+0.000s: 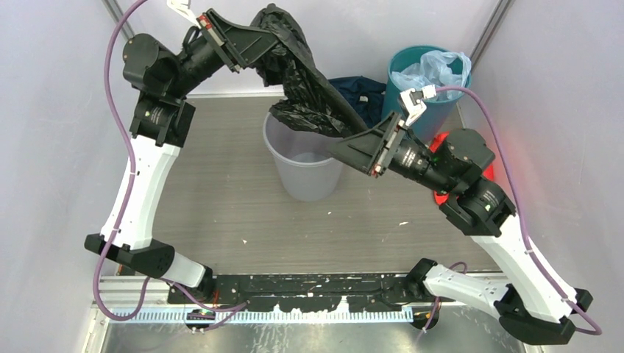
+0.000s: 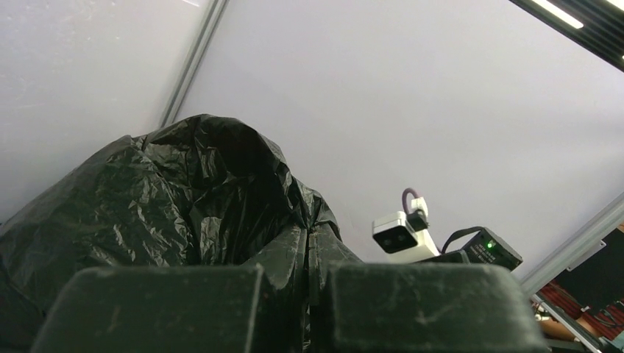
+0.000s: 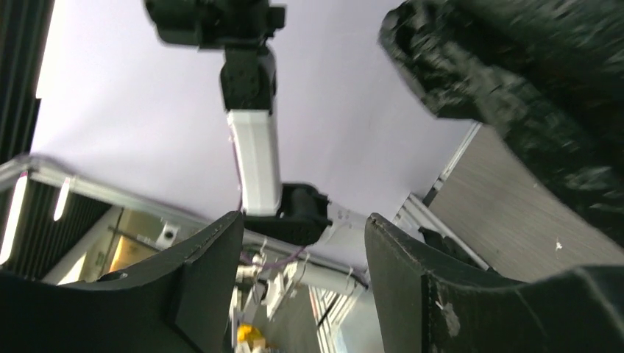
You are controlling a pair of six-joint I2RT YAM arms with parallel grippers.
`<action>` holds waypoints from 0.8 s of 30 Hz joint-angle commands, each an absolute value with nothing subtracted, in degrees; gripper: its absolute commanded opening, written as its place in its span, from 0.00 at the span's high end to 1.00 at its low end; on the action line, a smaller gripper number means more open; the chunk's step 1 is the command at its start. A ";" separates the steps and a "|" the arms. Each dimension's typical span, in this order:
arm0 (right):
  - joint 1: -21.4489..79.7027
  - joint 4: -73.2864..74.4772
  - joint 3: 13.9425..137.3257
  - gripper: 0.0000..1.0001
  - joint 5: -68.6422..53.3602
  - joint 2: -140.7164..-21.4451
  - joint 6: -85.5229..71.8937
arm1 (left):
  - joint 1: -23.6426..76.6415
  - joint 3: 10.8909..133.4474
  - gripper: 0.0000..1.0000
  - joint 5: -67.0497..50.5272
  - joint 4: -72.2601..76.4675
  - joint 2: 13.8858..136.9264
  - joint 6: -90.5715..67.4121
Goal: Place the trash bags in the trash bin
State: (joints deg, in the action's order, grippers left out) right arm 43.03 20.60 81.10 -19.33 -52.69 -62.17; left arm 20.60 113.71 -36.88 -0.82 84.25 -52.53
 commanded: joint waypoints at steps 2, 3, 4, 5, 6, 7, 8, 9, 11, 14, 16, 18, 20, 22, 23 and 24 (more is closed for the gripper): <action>43.07 18.97 84.01 0.33 -6.48 -56.75 -63.77 | 20.39 113.03 1.00 -36.38 2.89 82.68 -53.33; 43.12 19.24 84.71 0.33 -5.32 -58.22 -63.65 | 20.38 112.82 1.00 -36.66 3.09 82.55 -53.61; 43.12 19.63 85.47 0.32 -4.32 -59.78 -63.68 | 20.39 112.53 1.00 -37.02 3.42 82.47 -53.93; 43.14 19.83 86.12 0.32 -3.58 -61.42 -63.90 | 20.39 112.28 1.00 -37.35 3.61 82.38 -54.15; 43.13 19.58 86.57 0.33 -3.14 -62.87 -64.19 | 20.37 112.06 1.00 -37.47 3.87 82.18 -54.34; 43.07 19.27 86.90 0.32 -2.70 -64.32 -64.50 | 20.39 111.71 1.00 -37.71 4.08 81.99 -54.44; 43.07 19.10 87.18 0.33 -2.14 -65.74 -64.81 | 20.39 111.52 1.00 -37.88 4.24 81.80 -54.55; 43.14 18.79 87.41 0.32 -1.74 -66.95 -65.12 | 20.39 111.17 1.00 -38.13 4.49 81.64 -54.76; 43.14 18.00 87.61 0.32 -0.75 -69.44 -65.65 | 20.38 110.56 1.00 -38.66 5.26 81.20 -55.20; 43.07 17.01 87.91 0.32 -0.18 -71.92 -66.20 | 20.38 109.71 1.00 -39.37 5.73 80.58 -55.49; 43.07 17.14 87.75 0.36 2.81 -72.57 -66.14 | 20.37 109.40 1.00 -39.62 5.76 79.99 -55.41; 43.07 17.20 87.08 0.41 5.15 -72.31 -65.71 | 20.37 109.05 1.00 -39.94 6.01 79.60 -55.52; 42.98 16.59 85.87 0.43 7.51 -71.49 -65.57 | 20.32 108.57 1.00 -40.11 6.57 79.10 -55.76; 42.50 14.10 84.19 0.39 8.74 -70.54 -65.77 | 20.38 107.55 1.00 -40.18 7.40 78.45 -56.25; 42.30 12.22 83.41 0.37 8.65 -70.06 -65.92 | 20.39 107.05 1.00 -40.17 7.73 78.14 -56.44; 42.27 10.26 82.68 0.37 8.54 -69.79 -65.91 | 20.38 106.63 1.00 -40.16 8.07 77.81 -56.67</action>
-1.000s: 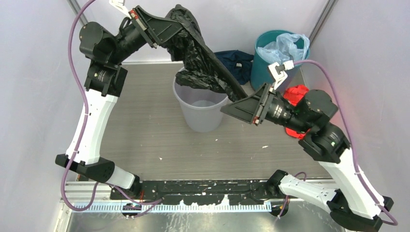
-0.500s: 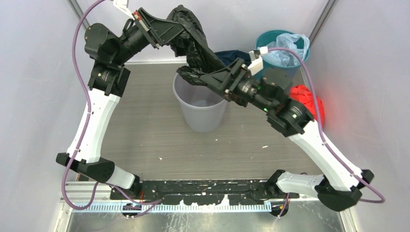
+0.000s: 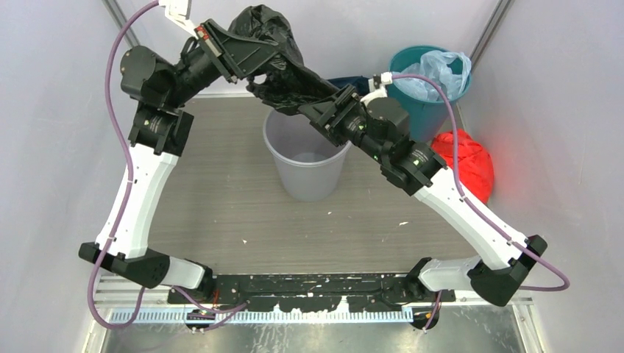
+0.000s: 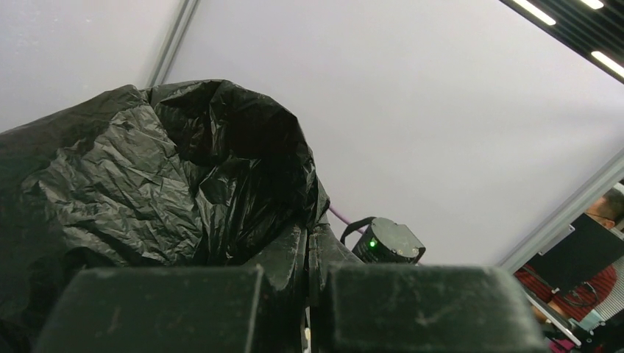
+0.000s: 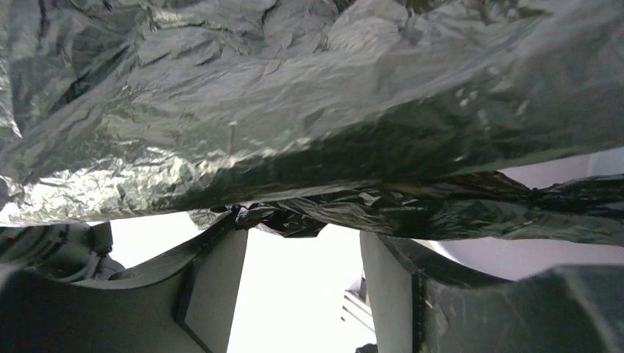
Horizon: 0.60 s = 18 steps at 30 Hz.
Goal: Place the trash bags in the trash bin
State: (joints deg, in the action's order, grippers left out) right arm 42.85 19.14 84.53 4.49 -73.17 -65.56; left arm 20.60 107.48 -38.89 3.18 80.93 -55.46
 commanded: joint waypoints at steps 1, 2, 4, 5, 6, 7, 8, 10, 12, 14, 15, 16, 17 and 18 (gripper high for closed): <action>42.20 8.37 82.02 0.36 8.65 -69.60 -65.88 | 20.37 106.26 1.00 -40.16 8.23 77.60 -56.75; 42.20 6.84 81.52 0.36 8.84 -69.53 -66.03 | 20.39 105.95 1.00 -40.17 8.38 77.41 -56.84; 42.10 2.93 79.79 0.36 9.16 -69.65 -66.45 | 20.37 105.36 1.00 -40.17 8.77 77.14 -57.10; 41.99 1.31 79.09 0.36 9.32 -69.70 -66.97 | 20.34 105.11 1.00 -40.17 8.85 76.98 -57.19; 41.95 0.37 78.34 0.36 9.27 -69.80 -67.80 | 20.34 104.85 1.00 -40.17 9.06 76.96 -57.32; 41.86 -2.45 77.40 0.37 9.12 -69.97 -68.50 | 20.38 104.71 1.00 -40.14 9.13 76.86 -57.38; 41.78 -4.59 76.49 0.38 8.77 -70.12 -69.14 | 20.39 104.60 1.00 -40.12 9.14 76.82 -57.44; 41.59 -8.07 74.86 0.41 8.21 -70.39 -70.40 | 20.39 104.67 1.00 -40.08 9.14 76.81 -57.46; 41.58 -11.79 73.00 0.41 7.66 -70.38 -71.43 | 20.36 104.80 1.00 -40.05 9.06 76.90 -57.57; 41.58 -14.65 71.57 0.40 7.06 -70.14 -71.79 | 20.38 104.94 1.00 -40.06 8.93 76.99 -57.52; 41.57 -15.78 71.10 0.39 6.87 -70.01 -71.80 | 20.36 104.90 1.00 -40.03 8.88 77.07 -57.56; 41.62 -16.38 70.69 0.39 7.04 -69.78 -71.85 | 20.35 104.94 1.00 -39.97 8.92 77.08 -57.63; 41.54 -16.81 70.35 0.38 7.31 -69.55 -71.89 | 20.31 104.90 1.00 -40.05 9.18 77.16 -57.86; 41.54 -17.64 70.05 0.37 7.45 -69.38 -71.89 | 20.38 104.74 1.00 -40.01 9.60 77.10 -58.28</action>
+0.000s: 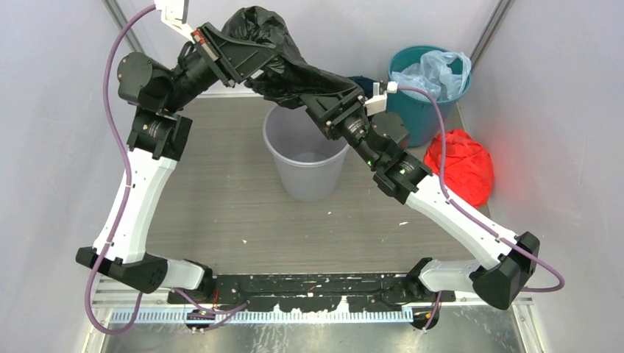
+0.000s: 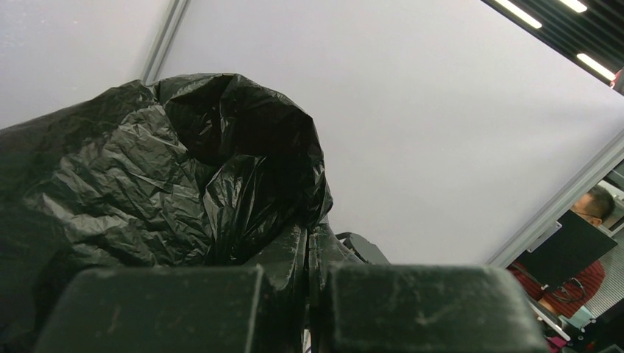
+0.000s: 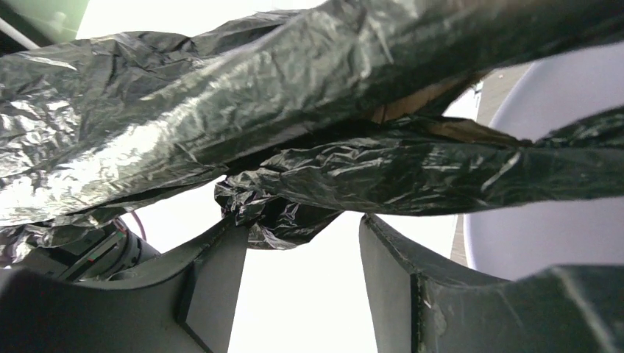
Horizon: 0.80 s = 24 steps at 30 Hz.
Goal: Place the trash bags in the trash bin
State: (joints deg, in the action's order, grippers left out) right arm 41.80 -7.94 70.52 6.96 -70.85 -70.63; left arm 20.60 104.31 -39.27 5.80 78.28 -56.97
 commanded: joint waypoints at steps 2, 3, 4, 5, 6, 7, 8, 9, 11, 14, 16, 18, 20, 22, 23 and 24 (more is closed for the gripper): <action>41.52 -19.38 69.63 0.36 7.34 -69.22 -71.89 | 20.36 104.55 1.00 -40.08 10.09 77.08 -58.59; 41.53 -20.32 69.36 0.36 7.16 -69.13 -71.89 | 20.35 104.59 1.00 -40.08 10.06 77.08 -58.55; 41.50 -21.39 69.04 0.36 7.12 -68.97 -71.89 | 20.36 104.67 1.00 -40.08 9.98 77.16 -58.55; 41.54 -22.27 68.66 0.36 7.19 -68.73 -71.94 | 20.31 104.75 1.00 -40.08 9.87 77.21 -58.54; 41.51 -22.92 68.32 0.36 7.33 -68.61 -71.90 | 20.35 104.96 1.00 -40.07 9.85 77.29 -58.51; 41.49 -23.28 68.14 0.36 7.38 -68.50 -71.90 | 20.31 105.09 1.00 -40.04 9.80 77.37 -58.60; 41.53 -24.07 68.00 0.36 7.20 -68.43 -71.70 | 20.30 105.18 1.00 -40.03 9.83 77.42 -58.67; 41.50 -24.98 67.53 0.36 7.06 -68.38 -71.62 | 20.35 105.28 1.00 -40.03 9.76 77.43 -58.71; 41.49 -26.31 67.14 0.34 7.04 -68.29 -71.62 | 20.31 105.44 1.00 -40.06 9.75 77.64 -58.75; 41.56 -26.00 68.34 0.33 6.92 -69.09 -71.74 | 20.36 105.56 1.00 -40.12 10.30 77.78 -59.32; 41.57 -24.07 70.35 0.35 5.99 -70.21 -71.36 | 20.37 105.68 1.00 -40.17 10.76 77.99 -59.76; 41.51 -22.51 71.85 0.44 5.04 -71.27 -71.44 | 20.30 106.31 1.00 -40.32 10.58 78.32 -59.81; 41.54 -21.34 72.13 0.60 4.16 -71.22 -71.43 | 20.30 108.05 1.00 -40.32 9.51 79.15 -59.26; 41.54 -19.69 71.72 0.69 3.29 -70.23 -71.08 | 19.95 110.61 1.00 -40.37 7.74 80.16 -58.71; 41.52 -18.61 71.42 0.72 2.85 -69.37 -70.30 | 19.64 112.08 1.00 -40.41 6.76 80.83 -58.46; 41.51 -16.75 71.36 0.73 2.40 -68.41 -68.75 | 19.23 113.92 1.00 -40.56 5.60 81.67 -58.37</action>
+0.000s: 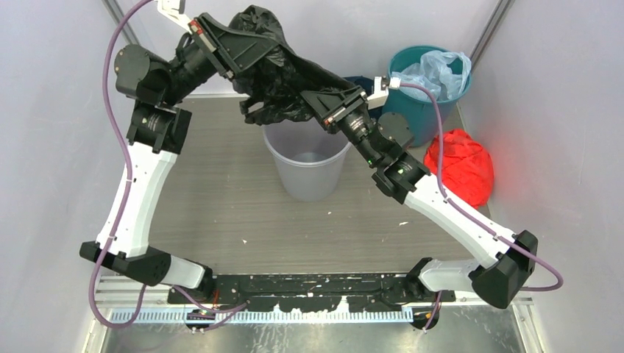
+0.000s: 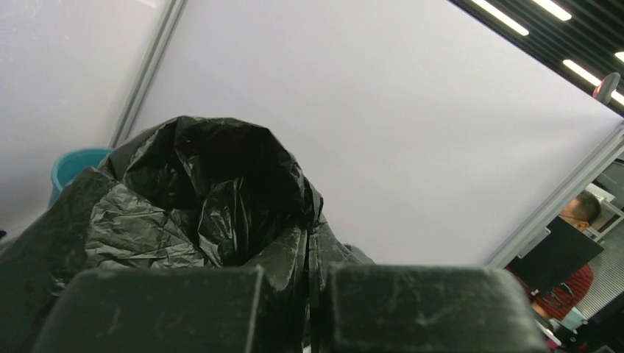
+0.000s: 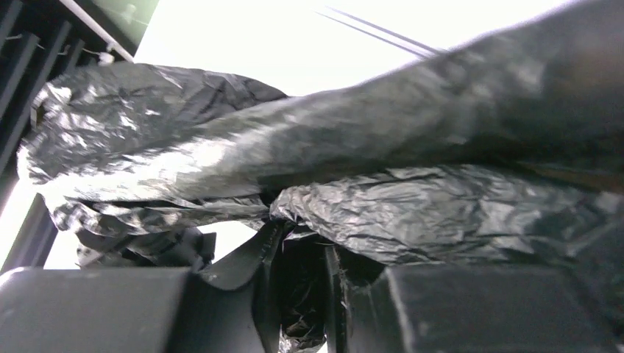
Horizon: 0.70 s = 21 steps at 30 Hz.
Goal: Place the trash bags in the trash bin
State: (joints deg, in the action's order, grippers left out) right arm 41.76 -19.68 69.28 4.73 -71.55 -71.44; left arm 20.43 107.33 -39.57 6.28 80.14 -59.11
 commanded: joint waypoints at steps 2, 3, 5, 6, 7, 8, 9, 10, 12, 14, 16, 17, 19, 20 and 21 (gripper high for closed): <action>41.56 -12.37 71.38 0.74 1.61 -65.99 -65.39 | 17.86 117.59 1.00 -41.32 3.54 83.22 -58.63; 41.57 -9.72 71.32 0.74 1.49 -64.41 -63.59 | 17.05 119.38 1.00 -41.83 2.71 84.02 -58.91; 41.52 -3.38 71.56 0.74 1.77 -61.12 -59.69 | 15.25 122.10 1.00 -42.76 1.95 85.57 -60.31; 41.51 -0.94 71.81 0.74 2.11 -59.33 -57.56 | 14.27 123.30 1.00 -43.24 2.17 86.08 -61.34; 41.50 2.18 72.03 0.74 2.95 -57.66 -55.79 | 12.99 123.87 1.00 -43.66 2.58 86.68 -62.41; 41.49 4.36 72.32 0.74 3.51 -55.89 -54.26 | 12.14 124.15 1.00 -43.90 3.44 87.07 -63.52; 41.52 6.32 72.78 0.74 3.86 -53.83 -52.76 | 11.19 124.26 1.00 -44.12 4.59 87.38 -65.65; 41.54 8.36 73.71 0.74 4.15 -52.65 -51.34 | 10.40 124.34 1.00 -44.43 6.24 87.67 -67.43; 41.51 12.61 75.82 0.74 4.76 -50.19 -48.50 | 9.27 124.80 1.00 -45.39 8.79 88.26 -69.96; 41.49 15.39 77.15 0.74 6.17 -47.48 -46.33 | 8.75 124.78 1.00 -46.14 9.93 88.46 -71.35; 41.50 16.84 78.03 0.74 8.12 -44.50 -45.05 | 8.62 124.55 1.00 -46.75 11.68 88.71 -73.15; 41.56 17.41 78.74 0.74 8.85 -43.34 -44.04 | 8.61 124.54 1.00 -47.28 12.86 88.95 -74.40; 41.53 19.58 80.88 0.75 10.04 -41.72 -42.56 | 8.64 124.02 1.00 -48.72 16.82 89.40 -77.17; 41.53 20.54 82.04 0.75 10.58 -41.14 -41.98 | 8.62 123.27 1.00 -49.19 18.27 89.34 -78.47; 41.53 21.21 82.86 0.76 10.94 -40.63 -41.59 | 8.61 122.24 1.00 -49.59 19.43 89.27 -79.30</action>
State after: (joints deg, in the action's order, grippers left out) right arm 41.76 17.10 78.28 7.46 -42.41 -46.72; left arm 8.88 122.76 -45.89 9.65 89.71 -73.01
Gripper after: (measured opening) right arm 0.251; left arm 0.007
